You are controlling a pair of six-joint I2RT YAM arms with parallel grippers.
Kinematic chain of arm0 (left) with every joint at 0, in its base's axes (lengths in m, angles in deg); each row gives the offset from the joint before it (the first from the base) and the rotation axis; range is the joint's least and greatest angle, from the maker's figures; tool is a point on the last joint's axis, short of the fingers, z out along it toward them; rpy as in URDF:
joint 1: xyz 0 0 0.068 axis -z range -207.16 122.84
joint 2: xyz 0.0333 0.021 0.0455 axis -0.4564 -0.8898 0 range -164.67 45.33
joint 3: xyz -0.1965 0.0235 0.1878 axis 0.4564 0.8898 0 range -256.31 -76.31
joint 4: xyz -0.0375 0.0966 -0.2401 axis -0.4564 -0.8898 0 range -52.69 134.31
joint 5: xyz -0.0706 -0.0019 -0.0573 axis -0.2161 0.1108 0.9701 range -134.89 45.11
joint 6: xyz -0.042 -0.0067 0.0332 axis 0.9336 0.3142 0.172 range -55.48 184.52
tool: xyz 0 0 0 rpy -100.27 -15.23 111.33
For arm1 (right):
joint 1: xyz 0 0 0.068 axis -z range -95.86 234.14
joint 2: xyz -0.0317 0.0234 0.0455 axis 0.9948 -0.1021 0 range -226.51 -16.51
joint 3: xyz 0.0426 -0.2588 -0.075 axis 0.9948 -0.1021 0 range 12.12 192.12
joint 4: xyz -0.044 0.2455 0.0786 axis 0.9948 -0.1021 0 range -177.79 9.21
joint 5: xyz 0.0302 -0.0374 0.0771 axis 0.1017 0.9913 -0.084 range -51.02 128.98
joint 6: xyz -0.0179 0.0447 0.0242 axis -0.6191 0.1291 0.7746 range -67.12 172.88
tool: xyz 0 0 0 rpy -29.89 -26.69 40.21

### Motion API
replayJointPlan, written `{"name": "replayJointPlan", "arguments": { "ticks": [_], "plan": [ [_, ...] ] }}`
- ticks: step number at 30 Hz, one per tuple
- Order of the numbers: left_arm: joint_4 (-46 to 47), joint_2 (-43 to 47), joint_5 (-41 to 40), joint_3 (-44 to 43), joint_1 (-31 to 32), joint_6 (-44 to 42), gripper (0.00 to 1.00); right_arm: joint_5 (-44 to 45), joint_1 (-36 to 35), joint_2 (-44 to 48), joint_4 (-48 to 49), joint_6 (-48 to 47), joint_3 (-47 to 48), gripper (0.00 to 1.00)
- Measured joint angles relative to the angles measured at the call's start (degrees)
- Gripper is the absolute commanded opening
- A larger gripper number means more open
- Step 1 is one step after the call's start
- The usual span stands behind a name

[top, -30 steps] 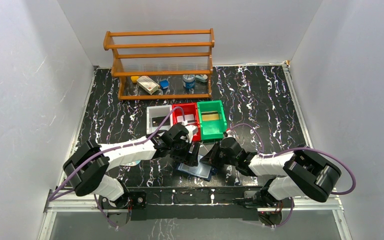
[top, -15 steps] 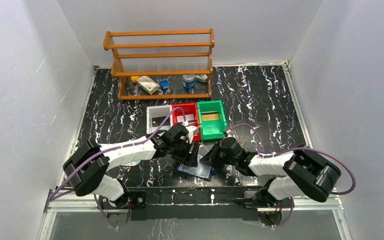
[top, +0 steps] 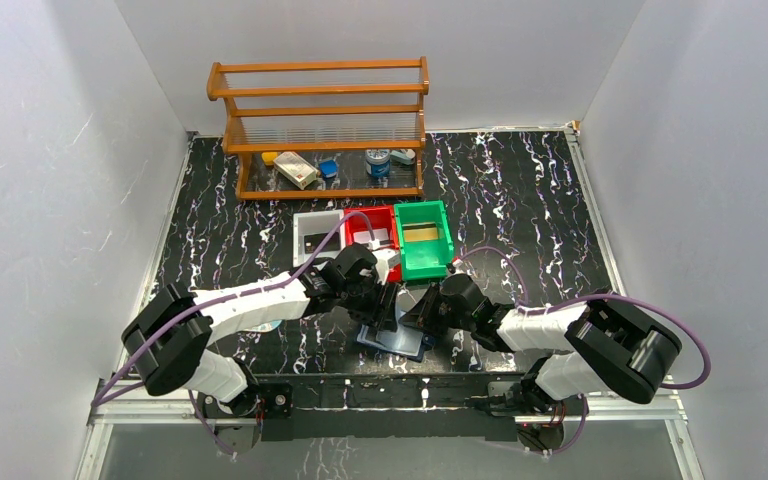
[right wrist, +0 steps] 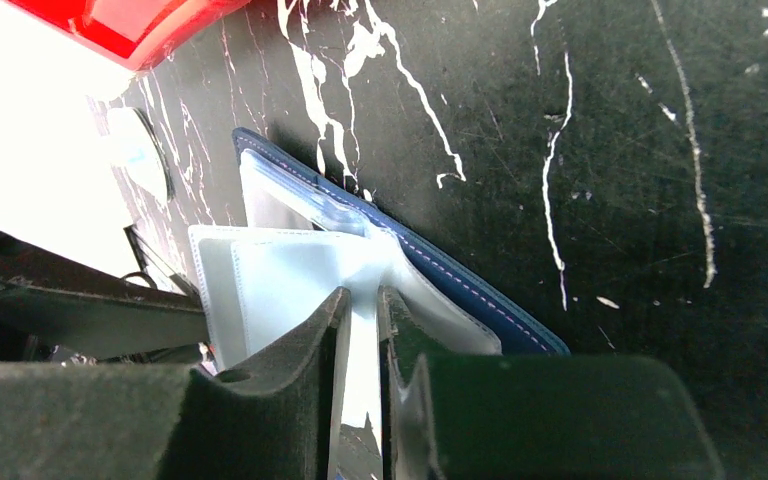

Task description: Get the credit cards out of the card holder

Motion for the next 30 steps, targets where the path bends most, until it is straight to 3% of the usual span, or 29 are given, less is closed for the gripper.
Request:
{"name": "replayJointPlan", "arguments": {
  "ticks": [12, 22, 30],
  "plan": [
    [2.0, -0.2, 6.2, -0.3, 0.0, 0.0, 0.47, -0.1, 0.1, 2.5, -0.7, -2.0, -0.4, 0.39],
    [4.0, -1.6, 9.9, -1.1, 0.0, 0.5, 0.49, 4.5, 0.1, 17.5, -15.0, -4.6, -0.2, 0.47],
    [7.1, -4.0, 14.5, -2.2, 0.3, 1.5, 0.53, 10.6, 0.3, 31.3, -23.5, -1.4, -2.0, 0.47]
  ]
}}
